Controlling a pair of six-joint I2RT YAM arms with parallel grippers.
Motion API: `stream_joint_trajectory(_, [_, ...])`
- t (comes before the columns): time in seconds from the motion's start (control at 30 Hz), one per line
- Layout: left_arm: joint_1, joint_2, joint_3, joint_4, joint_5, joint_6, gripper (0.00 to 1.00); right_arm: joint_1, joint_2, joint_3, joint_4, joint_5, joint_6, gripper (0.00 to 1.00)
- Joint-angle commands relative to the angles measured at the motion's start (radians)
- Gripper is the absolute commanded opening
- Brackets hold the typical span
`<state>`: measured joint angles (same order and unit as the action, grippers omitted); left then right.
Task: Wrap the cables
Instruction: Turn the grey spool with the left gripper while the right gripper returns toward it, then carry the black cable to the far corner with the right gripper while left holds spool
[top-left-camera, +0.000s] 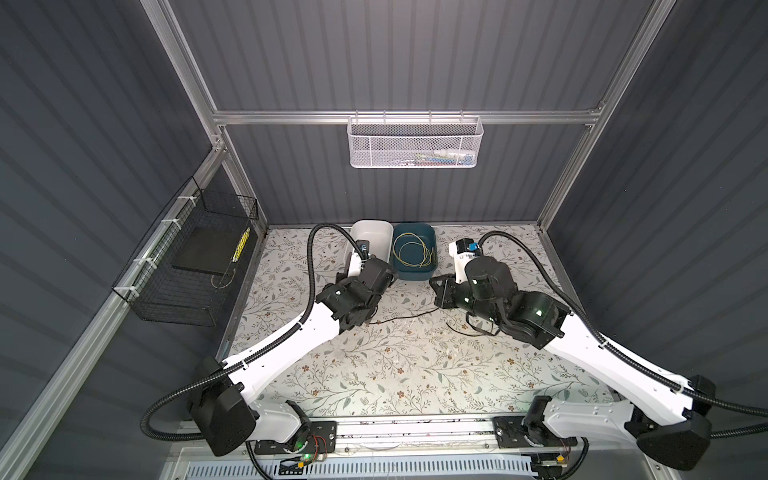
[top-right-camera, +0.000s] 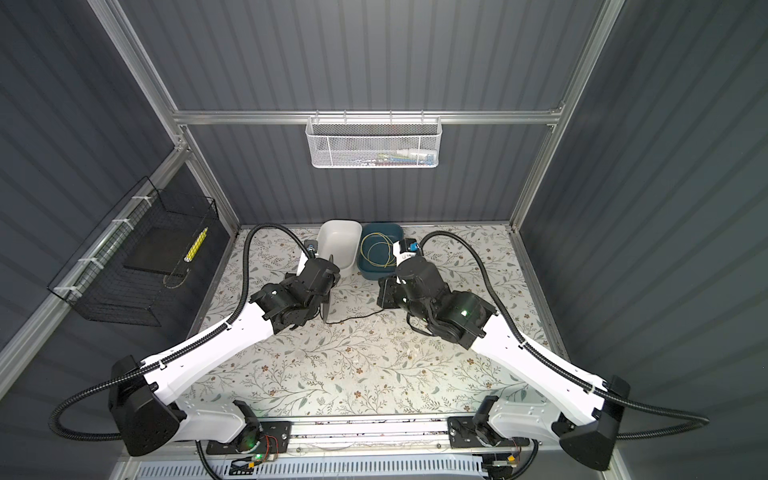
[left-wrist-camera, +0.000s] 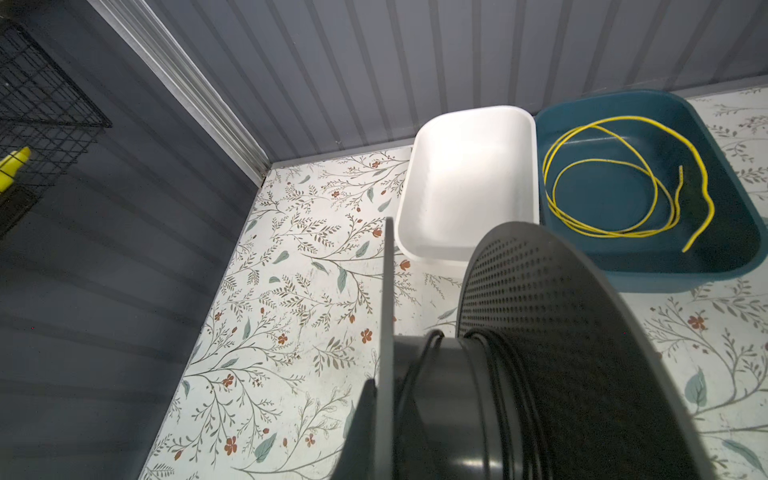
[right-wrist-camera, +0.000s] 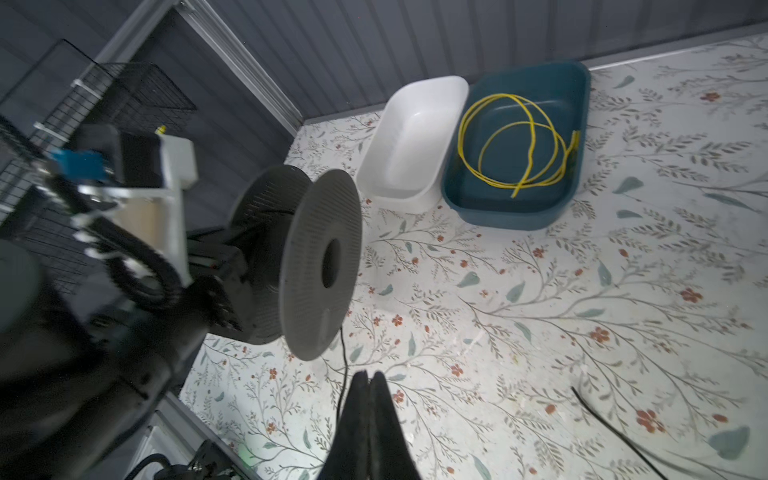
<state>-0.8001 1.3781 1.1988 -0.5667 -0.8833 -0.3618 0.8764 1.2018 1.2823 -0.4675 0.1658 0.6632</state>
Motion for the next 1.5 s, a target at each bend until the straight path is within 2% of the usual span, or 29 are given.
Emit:
stream_joint_trajectory(0.0, [-0.014,0.019,-0.014,0.024,0.006,0.006,0.0,-0.031,0.029,0.075,0.028,-0.075,-0.023,0.0])
stream_joint_trajectory(0.27, [-0.05,-0.034,-0.095,0.029,0.087,0.009,0.0,-0.175,0.097,0.192,0.032,-0.212,-0.031,0.0])
stream_joint_trajectory(0.4, [-0.119,-0.073,-0.144,0.049,0.103,0.065,0.0,-0.259,0.134,0.248,0.033,-0.27,-0.046,0.0])
stream_joint_trajectory(0.6, [-0.216,-0.177,-0.184,-0.01,0.164,0.071,0.0,-0.391,0.244,0.353,0.018,-0.376,-0.072,0.0])
stream_joint_trajectory(0.87, [-0.321,-0.333,-0.169,-0.213,0.212,0.005,0.0,-0.517,0.324,0.393,0.061,-0.477,-0.05,0.0])
stream_joint_trajectory(1.03, [-0.338,-0.402,-0.143,-0.284,0.238,-0.016,0.0,-0.563,0.376,0.409,0.063,-0.492,-0.039,0.0])
stream_joint_trajectory(1.1, [-0.339,-0.42,-0.13,-0.295,0.249,-0.012,0.0,-0.59,0.385,0.402,0.073,-0.537,-0.024,0.0])
stream_joint_trajectory(1.3, [-0.338,-0.439,-0.101,-0.282,0.288,0.027,0.0,-0.697,0.422,0.41,0.148,-0.6,0.056,0.05])
stream_joint_trajectory(1.47, [-0.34,-0.462,-0.087,-0.257,0.365,0.061,0.0,-0.771,0.468,0.422,0.165,-0.626,0.089,0.09])
